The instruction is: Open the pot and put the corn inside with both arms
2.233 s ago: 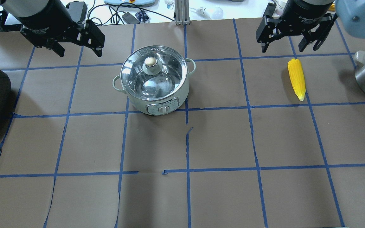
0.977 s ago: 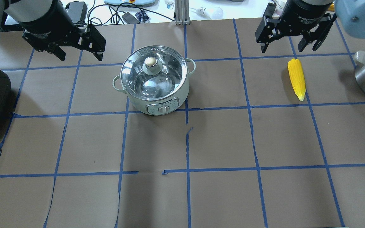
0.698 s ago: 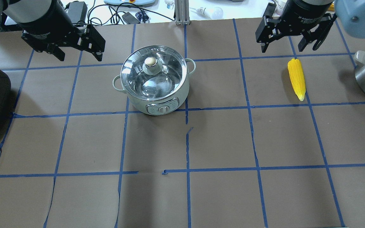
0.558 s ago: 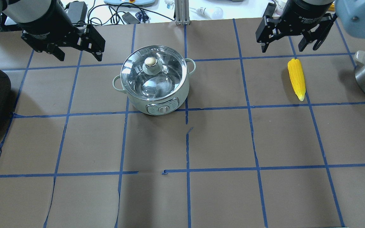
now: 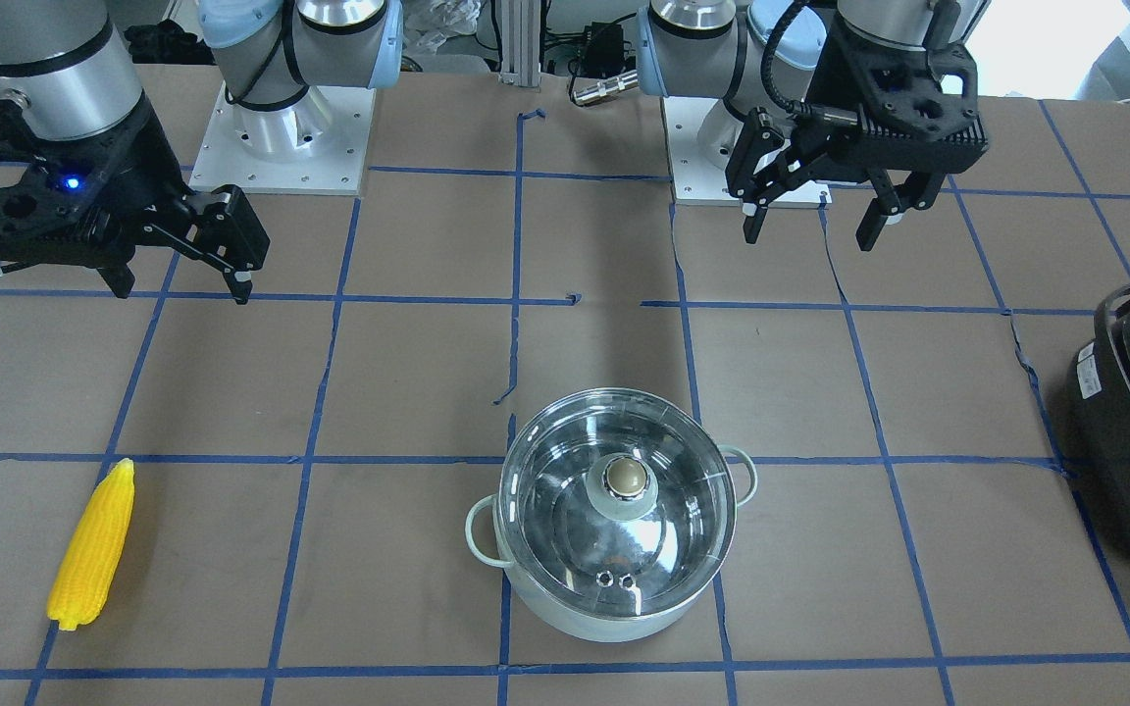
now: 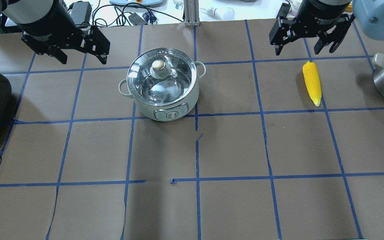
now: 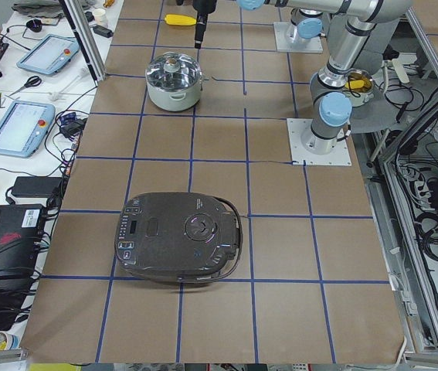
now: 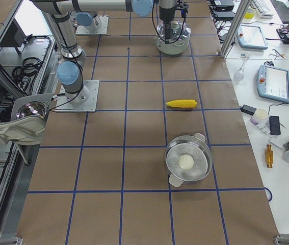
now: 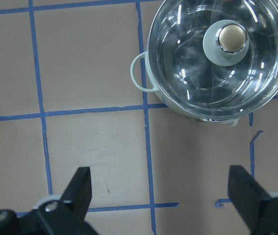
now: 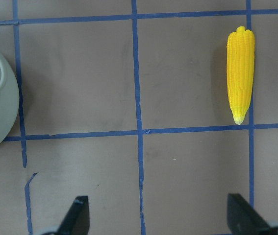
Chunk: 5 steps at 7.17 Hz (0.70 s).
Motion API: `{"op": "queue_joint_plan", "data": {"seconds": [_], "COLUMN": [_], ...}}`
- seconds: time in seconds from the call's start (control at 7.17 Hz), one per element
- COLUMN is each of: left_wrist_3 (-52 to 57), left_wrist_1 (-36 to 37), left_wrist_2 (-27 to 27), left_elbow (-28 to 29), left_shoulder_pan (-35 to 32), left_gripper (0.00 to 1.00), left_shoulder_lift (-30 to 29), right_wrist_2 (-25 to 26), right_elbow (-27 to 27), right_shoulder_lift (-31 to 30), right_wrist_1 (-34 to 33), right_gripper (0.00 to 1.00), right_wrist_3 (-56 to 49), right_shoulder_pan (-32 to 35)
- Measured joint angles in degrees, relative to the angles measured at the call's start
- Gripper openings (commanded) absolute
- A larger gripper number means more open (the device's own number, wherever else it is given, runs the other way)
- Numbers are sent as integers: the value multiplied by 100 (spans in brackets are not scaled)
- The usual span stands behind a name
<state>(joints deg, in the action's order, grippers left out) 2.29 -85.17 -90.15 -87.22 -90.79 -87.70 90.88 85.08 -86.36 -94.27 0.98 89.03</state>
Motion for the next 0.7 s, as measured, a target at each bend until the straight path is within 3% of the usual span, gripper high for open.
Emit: {"op": "queue_joint_plan", "data": {"seconds": [0.7], "left_wrist_3": [-100], "left_wrist_1": [-43], "left_wrist_2": [38], "left_elbow": [87], "left_shoulder_pan": [-17], "left_gripper": [100], "left_shoulder_lift": [-124], "right_wrist_2": [9], "right_elbow": [0], "right_shoulder_lift": [-11], "right_wrist_1": [43], "right_gripper": [100], "right_wrist_3": [24], "right_shoulder_pan": [0]}}
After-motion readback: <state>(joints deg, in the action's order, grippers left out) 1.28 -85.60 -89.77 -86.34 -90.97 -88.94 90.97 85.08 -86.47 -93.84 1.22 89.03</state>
